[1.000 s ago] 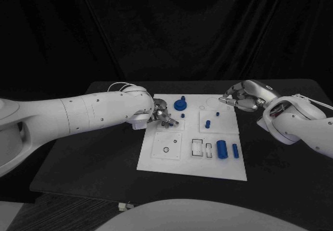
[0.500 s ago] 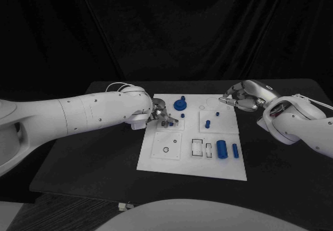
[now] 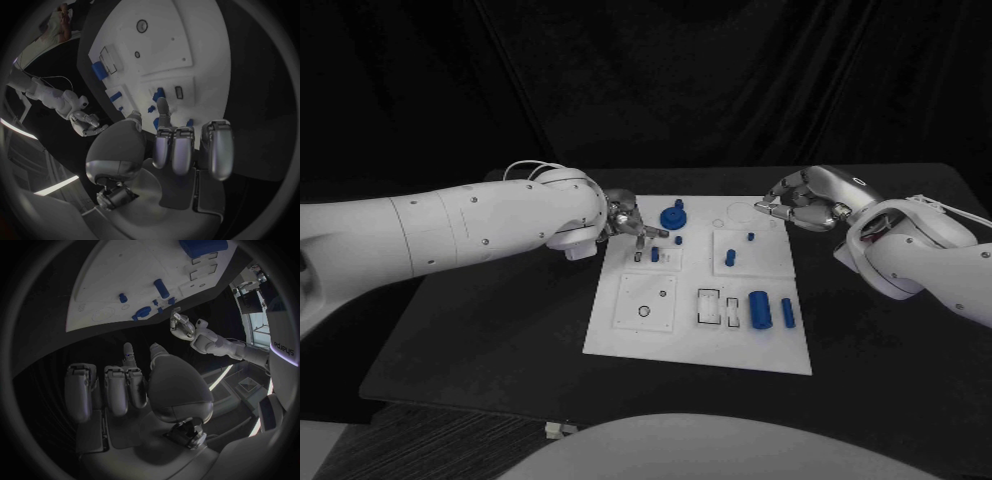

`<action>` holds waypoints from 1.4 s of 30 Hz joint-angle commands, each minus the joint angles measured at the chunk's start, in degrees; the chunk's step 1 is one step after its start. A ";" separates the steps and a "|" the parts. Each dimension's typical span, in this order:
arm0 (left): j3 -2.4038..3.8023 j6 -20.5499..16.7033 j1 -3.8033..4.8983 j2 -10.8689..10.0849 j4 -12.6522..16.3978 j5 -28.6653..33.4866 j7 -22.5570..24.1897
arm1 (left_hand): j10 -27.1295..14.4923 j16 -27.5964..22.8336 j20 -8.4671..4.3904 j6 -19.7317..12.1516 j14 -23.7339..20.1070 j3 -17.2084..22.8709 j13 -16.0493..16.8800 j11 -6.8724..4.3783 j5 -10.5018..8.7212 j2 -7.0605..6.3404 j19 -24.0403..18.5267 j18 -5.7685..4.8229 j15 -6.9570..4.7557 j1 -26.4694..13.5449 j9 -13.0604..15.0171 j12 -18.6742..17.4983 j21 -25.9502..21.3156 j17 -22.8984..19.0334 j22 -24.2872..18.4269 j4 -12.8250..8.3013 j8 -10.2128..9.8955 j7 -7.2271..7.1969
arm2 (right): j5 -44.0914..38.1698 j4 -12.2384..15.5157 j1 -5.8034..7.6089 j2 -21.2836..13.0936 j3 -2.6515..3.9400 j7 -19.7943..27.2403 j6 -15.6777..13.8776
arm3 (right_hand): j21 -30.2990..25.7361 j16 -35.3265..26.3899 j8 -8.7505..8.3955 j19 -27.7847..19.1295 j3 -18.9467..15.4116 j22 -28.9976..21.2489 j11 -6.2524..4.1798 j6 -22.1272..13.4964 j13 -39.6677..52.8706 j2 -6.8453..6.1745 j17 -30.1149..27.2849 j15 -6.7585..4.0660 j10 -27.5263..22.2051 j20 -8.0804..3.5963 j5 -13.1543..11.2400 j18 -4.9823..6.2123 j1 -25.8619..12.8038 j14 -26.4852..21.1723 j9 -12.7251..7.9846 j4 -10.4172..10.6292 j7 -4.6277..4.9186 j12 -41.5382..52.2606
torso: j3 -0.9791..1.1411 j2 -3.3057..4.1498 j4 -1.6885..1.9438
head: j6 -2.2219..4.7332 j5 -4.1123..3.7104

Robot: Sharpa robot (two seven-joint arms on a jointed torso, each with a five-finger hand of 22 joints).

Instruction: Assemble the parts on the task board

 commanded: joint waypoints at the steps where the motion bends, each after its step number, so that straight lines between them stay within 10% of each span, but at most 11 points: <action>1: 0.08 -2.33 1.76 -0.56 0.81 -0.07 1.08 | 6.27 0.81 0.13 -3.03 6.95 -4.20 14.63 -0.07 -0.12 0.89 1.89 -0.11 -0.43 1.18 3.79 1.24 0.38 15.14 12.06 0.31 1.73 0.18 | -0.10 0.02 -0.14 -0.06 0.05 -0.46 -0.83 | -0.62 0.97 0.22 3.27 -0.37 14.22 0.30 0.29 15.18 0.81 15.14 0.50 6.16 0.12 0.93 0.28 1.35 5.82 0.89 -0.48 0.09 1.14 | 0.00 -0.02 -0.02 | 0.00 -0.22; 6: 0.09 2.39 4.15 -0.45 0.20 -0.07 0.20 | 6.27 0.81 0.47 -7.04 6.95 -3.81 14.63 0.23 6.88 2.55 2.02 -0.18 -0.27 6.17 8.37 1.24 0.55 15.14 12.34 -1.32 3.53 0.56 | -0.10 -0.08 -0.14 0.09 0.05 -0.47 -0.76 | -0.62 0.97 0.22 3.27 -0.37 14.22 0.30 0.29 15.18 0.81 15.14 0.50 6.16 0.12 0.93 0.28 1.35 5.82 0.89 -0.48 0.09 1.14 | 0.03 -0.05 -0.05 | 0.00 -0.15; 8: 0.09 5.08 4.60 0.04 -0.52 0.16 -0.61 | 6.27 0.81 0.50 -8.64 6.95 -2.54 14.63 0.34 13.85 2.80 2.66 -0.50 -0.22 8.88 8.80 1.24 1.99 15.14 12.97 -2.77 3.00 0.75 | -0.10 -0.05 -0.14 0.13 0.05 -0.42 -0.78 | -0.62 0.97 0.22 3.27 -0.37 14.22 0.30 0.29 15.18 0.81 15.14 0.50 6.16 0.12 0.93 0.28 1.35 5.82 0.89 -0.48 0.09 1.14 | 0.04 -0.06 -0.02 | 0.00 -0.18; 11: 0.09 10.49 5.03 1.36 -2.45 2.63 -2.90 | 6.27 0.81 0.67 -9.27 6.95 0.17 14.63 0.63 16.18 2.65 3.08 -0.72 0.03 11.12 6.03 1.24 2.94 15.14 13.44 -4.00 0.13 1.14 | -0.10 0.18 -0.14 0.10 0.05 -0.31 -0.88 | -0.62 0.97 0.22 3.27 -0.37 14.22 0.30 0.29 15.18 0.81 15.14 0.50 6.16 0.12 0.93 0.28 1.35 5.82 0.89 -0.48 0.09 1.14 | 0.05 -0.04 -0.03 | 0.00 -0.24; 16: 0.09 17.28 5.30 4.03 -6.48 7.24 -6.47 | 6.27 0.81 1.89 -8.96 6.95 2.68 14.63 2.41 15.24 1.89 2.98 -0.70 1.34 10.40 -5.55 1.24 2.71 15.14 13.51 -3.20 -8.28 2.98 | -0.10 0.77 -0.14 -0.13 0.05 -0.19 -1.00 | -0.62 0.97 0.22 3.27 -0.37 14.22 0.30 0.29 15.18 0.81 15.14 0.50 6.16 0.12 0.93 0.28 1.35 5.82 0.89 -0.48 0.09 1.14 | 0.08 -0.09 -0.03 | 0.00 -0.36; 20: 0.08 19.68 5.30 6.22 -9.59 8.65 -7.93 | 6.27 0.81 2.21 -5.62 6.95 4.24 14.63 2.41 15.05 1.19 3.04 -0.68 1.57 10.02 -12.51 1.24 2.79 15.14 13.54 -3.32 -11.05 3.13 | -0.10 1.04 -0.13 -0.19 0.05 -0.15 -0.97 | -0.60 0.97 0.21 3.28 -0.44 14.23 0.30 0.30 15.18 0.79 15.14 0.50 6.16 0.13 0.91 0.27 1.29 5.82 0.90 -0.44 0.09 1.14 | 0.11 -0.06 -0.04 | 0.00 -0.40; 42: 0.08 20.08 3.41 11.80 -15.42 9.11 -8.55 | 6.27 0.81 1.86 -1.61 6.95 4.89 14.63 1.86 11.01 0.54 3.00 -0.64 1.14 8.60 -16.62 1.24 2.62 15.14 13.50 -3.30 -10.70 2.41 | -0.10 2.17 -0.14 -0.46 0.05 0.21 -1.08 | -0.56 0.97 0.21 3.31 -0.44 14.24 0.30 0.33 15.18 0.81 15.14 0.51 6.16 0.13 0.96 0.26 1.31 5.82 0.90 -0.44 0.08 1.14 | 0.06 0.07 -0.06 | 0.00 -0.29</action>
